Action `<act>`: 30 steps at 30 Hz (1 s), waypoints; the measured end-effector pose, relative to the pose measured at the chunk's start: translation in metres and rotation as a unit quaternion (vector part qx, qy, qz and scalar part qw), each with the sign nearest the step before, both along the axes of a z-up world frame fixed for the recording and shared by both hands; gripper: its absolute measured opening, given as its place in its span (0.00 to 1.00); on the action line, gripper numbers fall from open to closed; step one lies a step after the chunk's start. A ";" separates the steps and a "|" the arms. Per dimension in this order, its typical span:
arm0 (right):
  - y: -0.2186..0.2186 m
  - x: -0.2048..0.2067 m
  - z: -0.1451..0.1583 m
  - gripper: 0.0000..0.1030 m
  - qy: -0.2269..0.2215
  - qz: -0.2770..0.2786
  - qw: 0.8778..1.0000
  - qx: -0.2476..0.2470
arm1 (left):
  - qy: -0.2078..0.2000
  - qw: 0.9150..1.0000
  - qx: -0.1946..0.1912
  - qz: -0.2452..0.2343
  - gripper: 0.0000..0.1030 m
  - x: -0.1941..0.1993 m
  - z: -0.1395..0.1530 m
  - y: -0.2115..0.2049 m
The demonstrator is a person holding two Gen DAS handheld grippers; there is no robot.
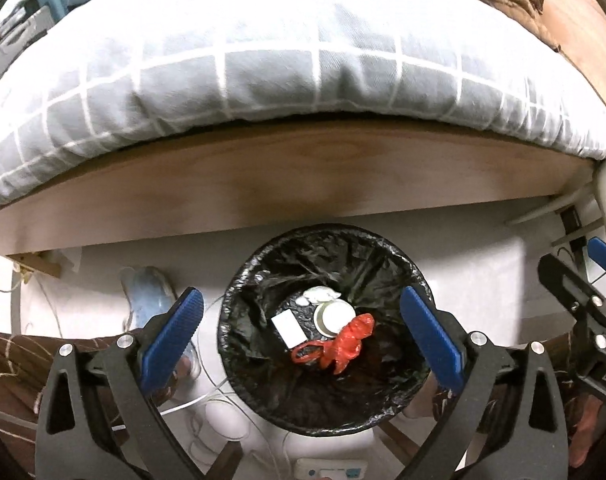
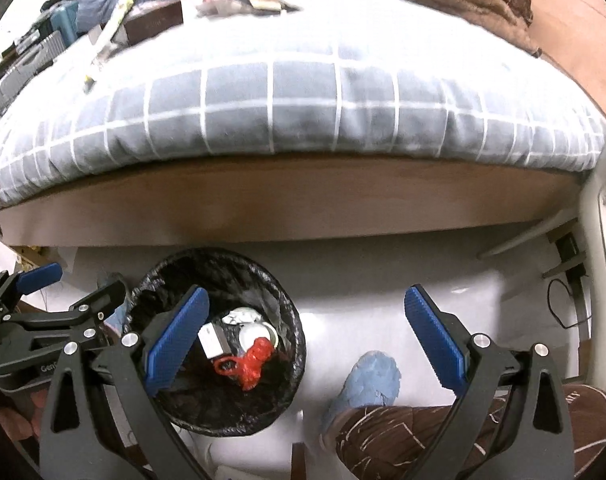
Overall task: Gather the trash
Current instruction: 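Move both open tools back toward the trash on the bed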
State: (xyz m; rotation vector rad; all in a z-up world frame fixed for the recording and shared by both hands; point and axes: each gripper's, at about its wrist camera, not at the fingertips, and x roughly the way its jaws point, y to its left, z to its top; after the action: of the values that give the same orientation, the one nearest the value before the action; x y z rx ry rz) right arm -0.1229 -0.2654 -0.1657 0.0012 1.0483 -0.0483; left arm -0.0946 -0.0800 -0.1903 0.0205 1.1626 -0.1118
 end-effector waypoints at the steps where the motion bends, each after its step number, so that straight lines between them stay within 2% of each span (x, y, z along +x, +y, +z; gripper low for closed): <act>1: 0.001 -0.001 0.005 0.92 -0.006 0.002 1.000 0.002 | -0.005 1.000 -0.001 -0.001 0.94 -0.001 0.004 0.003; 11: 0.019 -0.005 0.036 0.92 -0.039 0.027 0.999 0.006 | -0.046 0.999 0.001 0.020 0.94 -0.012 0.048 0.028; 24: 0.031 0.001 0.075 0.92 -0.077 0.039 0.996 -0.005 | -0.074 0.997 0.005 0.038 0.94 -0.013 0.093 0.044; 30: 0.038 0.012 0.089 0.92 -0.087 0.046 0.995 -0.008 | -0.086 0.995 0.006 0.046 0.94 -0.003 0.112 0.053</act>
State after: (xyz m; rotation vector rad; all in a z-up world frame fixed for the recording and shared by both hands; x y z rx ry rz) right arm -0.1113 -0.2271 -0.0767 -0.0572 0.8731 0.0271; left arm -0.0972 -0.0272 -0.0786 -0.0130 0.9905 -0.0210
